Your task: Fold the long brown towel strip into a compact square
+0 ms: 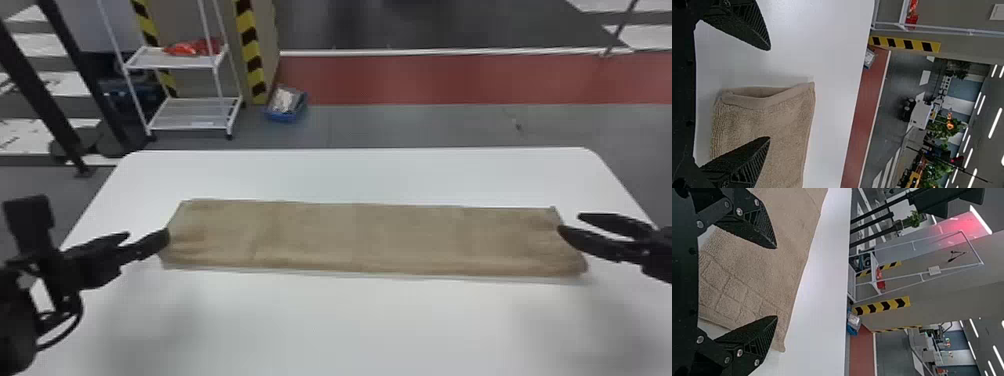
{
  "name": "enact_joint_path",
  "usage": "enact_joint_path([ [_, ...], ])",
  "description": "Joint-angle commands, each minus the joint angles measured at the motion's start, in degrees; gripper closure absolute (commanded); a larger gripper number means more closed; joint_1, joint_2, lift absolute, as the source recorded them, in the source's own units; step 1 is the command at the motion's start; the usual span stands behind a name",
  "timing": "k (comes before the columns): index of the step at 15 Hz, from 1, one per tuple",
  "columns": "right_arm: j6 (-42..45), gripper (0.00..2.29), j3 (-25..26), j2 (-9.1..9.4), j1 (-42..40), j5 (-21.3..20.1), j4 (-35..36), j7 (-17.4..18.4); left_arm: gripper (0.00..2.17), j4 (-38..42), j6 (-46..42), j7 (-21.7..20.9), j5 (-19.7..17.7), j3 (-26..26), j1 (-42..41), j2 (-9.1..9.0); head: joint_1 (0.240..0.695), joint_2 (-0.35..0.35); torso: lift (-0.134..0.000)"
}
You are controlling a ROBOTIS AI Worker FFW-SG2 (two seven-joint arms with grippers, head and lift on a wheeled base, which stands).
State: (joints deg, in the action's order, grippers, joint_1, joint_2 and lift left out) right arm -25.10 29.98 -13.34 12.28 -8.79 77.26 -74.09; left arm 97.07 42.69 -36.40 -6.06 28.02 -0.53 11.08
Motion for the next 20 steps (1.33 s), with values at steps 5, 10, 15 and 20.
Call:
enact_joint_path([
  [5, 2.1, 0.29, 0.0, 0.07, 0.1, 0.1, -0.3, 0.0, 0.07, 0.0, -0.9, 0.1, 0.0, 0.0, -0.5, -0.18, 0.695, 0.054, -0.124],
  [10, 7.9, 0.29, 0.8, 0.25, -0.5, 1.8, -1.1, 0.0, 0.07, 0.0, -3.2, 0.6, -0.6, 0.1, -1.6, -0.18, 0.695, 0.055, -0.124],
  [15, 7.2, 0.29, 0.4, 0.33, -0.5, 1.8, -1.0, 0.0, 0.07, 0.8, -2.8, 0.5, -0.6, 0.1, -2.3, -0.27, 0.695, 0.056, -0.124],
  [20, 3.7, 0.34, 0.6, 2.88, -3.8, 2.7, 4.7, 0.3, 0.07, 4.3, -1.6, 2.0, -1.6, 0.3, -5.5, -0.98, 0.695, 0.059, -0.124],
])
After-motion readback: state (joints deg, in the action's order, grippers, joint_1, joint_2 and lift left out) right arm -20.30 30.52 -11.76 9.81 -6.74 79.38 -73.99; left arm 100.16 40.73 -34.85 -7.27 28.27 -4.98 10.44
